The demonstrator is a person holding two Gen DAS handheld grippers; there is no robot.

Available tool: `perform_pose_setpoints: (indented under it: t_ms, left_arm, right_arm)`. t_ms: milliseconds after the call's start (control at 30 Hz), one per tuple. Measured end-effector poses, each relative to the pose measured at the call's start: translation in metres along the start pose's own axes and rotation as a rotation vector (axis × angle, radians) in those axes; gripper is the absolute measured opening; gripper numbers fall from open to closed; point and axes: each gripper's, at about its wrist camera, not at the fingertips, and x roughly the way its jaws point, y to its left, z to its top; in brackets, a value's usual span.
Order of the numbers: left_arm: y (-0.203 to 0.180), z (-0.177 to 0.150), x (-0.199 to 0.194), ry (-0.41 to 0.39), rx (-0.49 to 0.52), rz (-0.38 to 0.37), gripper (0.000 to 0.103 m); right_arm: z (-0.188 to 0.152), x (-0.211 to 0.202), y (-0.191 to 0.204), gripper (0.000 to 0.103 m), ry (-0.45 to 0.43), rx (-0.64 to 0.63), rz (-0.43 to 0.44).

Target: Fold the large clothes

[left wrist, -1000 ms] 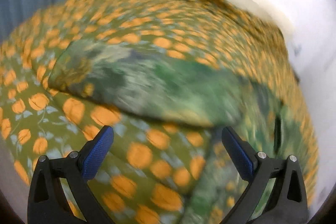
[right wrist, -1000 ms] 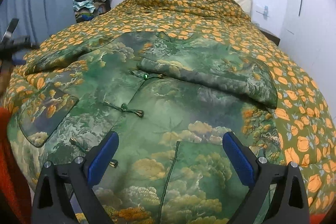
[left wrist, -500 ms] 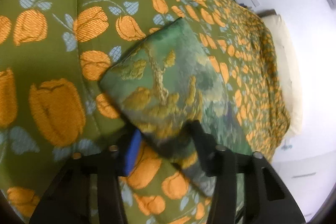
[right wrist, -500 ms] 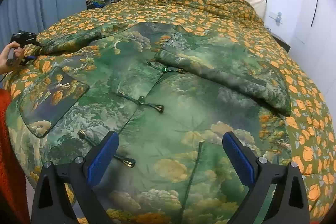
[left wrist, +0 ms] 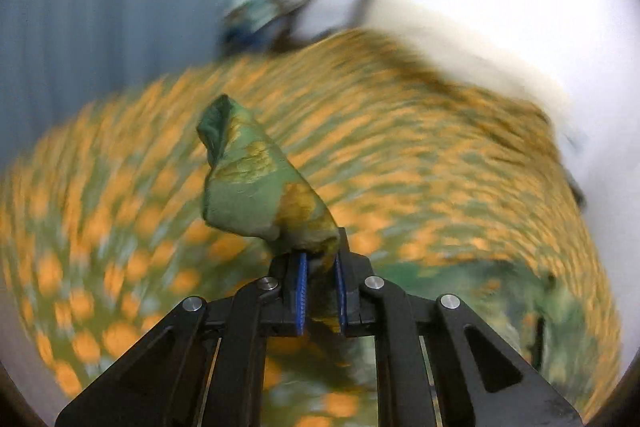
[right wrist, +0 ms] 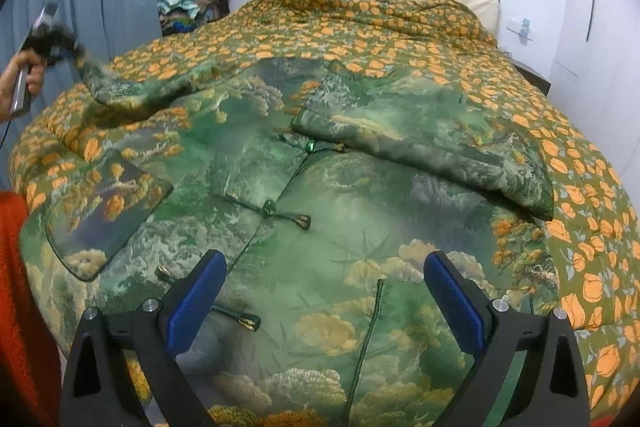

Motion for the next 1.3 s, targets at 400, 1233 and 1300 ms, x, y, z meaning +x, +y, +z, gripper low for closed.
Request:
perform_pose_setpoints:
  t_ms: [400, 1233, 1300]
  left_arm:
    - [-0.353, -0.1, -0.053, -0.038, 0.674, -0.434, 0.022]
    - [-0.17, -0.173, -0.011, 0.314, 0.335, -0.163, 0.092]
    - [-0.166, -0.163, -0.004, 0.282, 0.307, -0.141, 0.093]
  right_arm:
    - [0.009, -0.049, -0.062, 0.098, -0.173, 0.197, -0.084]
    - [0.003, -0.027, -0.073, 0.098, -0.094, 0.207, -0.098]
    - [0.021, -0.018, -0.074, 0.098, -0.072, 0.217, -0.05]
